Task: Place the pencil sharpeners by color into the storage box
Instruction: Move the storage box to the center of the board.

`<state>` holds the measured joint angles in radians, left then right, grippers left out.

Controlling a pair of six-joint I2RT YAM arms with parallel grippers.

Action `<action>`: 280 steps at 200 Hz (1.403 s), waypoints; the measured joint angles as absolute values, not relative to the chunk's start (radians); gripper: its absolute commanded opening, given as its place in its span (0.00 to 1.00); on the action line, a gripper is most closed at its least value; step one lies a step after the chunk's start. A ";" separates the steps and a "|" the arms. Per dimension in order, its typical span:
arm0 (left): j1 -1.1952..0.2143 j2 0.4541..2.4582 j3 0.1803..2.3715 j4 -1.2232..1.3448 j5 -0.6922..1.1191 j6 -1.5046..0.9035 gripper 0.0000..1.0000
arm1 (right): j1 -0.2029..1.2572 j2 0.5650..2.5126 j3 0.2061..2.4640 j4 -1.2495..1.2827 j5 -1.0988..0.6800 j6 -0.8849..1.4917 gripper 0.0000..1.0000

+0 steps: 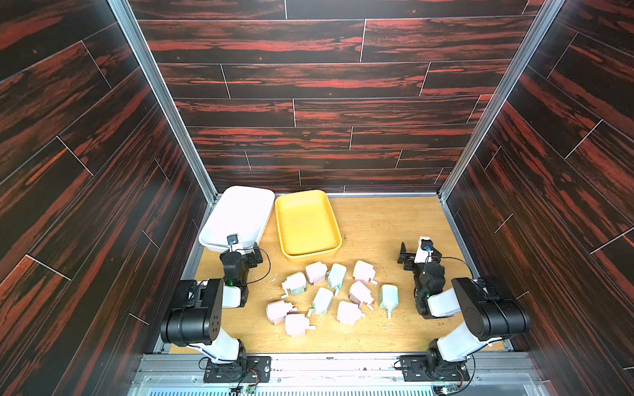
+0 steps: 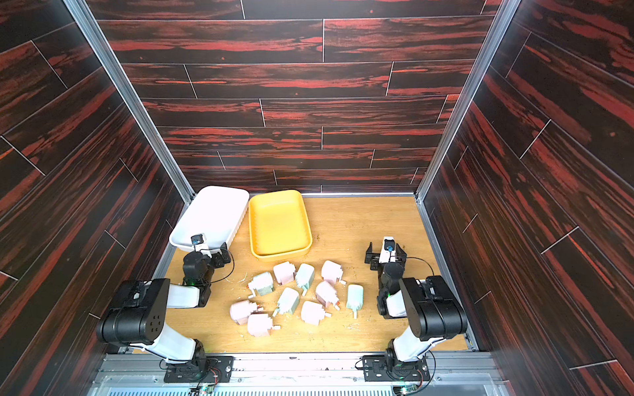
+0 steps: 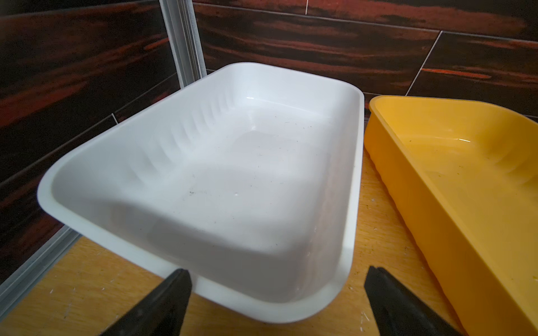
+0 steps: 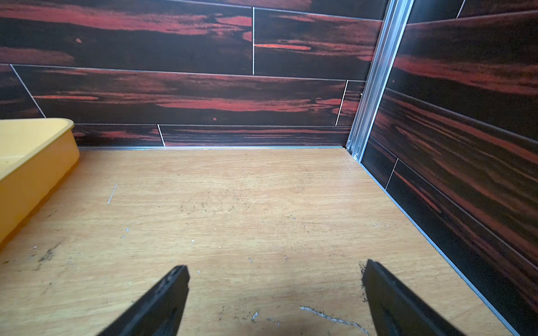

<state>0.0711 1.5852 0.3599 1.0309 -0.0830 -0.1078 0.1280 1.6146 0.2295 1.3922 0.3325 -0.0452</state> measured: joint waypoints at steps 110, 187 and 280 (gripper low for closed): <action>0.071 1.585 0.355 1.049 -0.087 -0.107 1.00 | 0.128 1.614 0.229 1.391 0.339 -0.045 0.98; 0.071 1.584 0.343 1.074 -0.082 -0.104 1.00 | 0.128 1.585 0.229 1.391 0.361 -0.042 0.98; 0.070 1.343 0.375 0.829 -0.154 -0.125 1.00 | 0.217 1.371 0.311 1.137 0.514 -0.049 0.98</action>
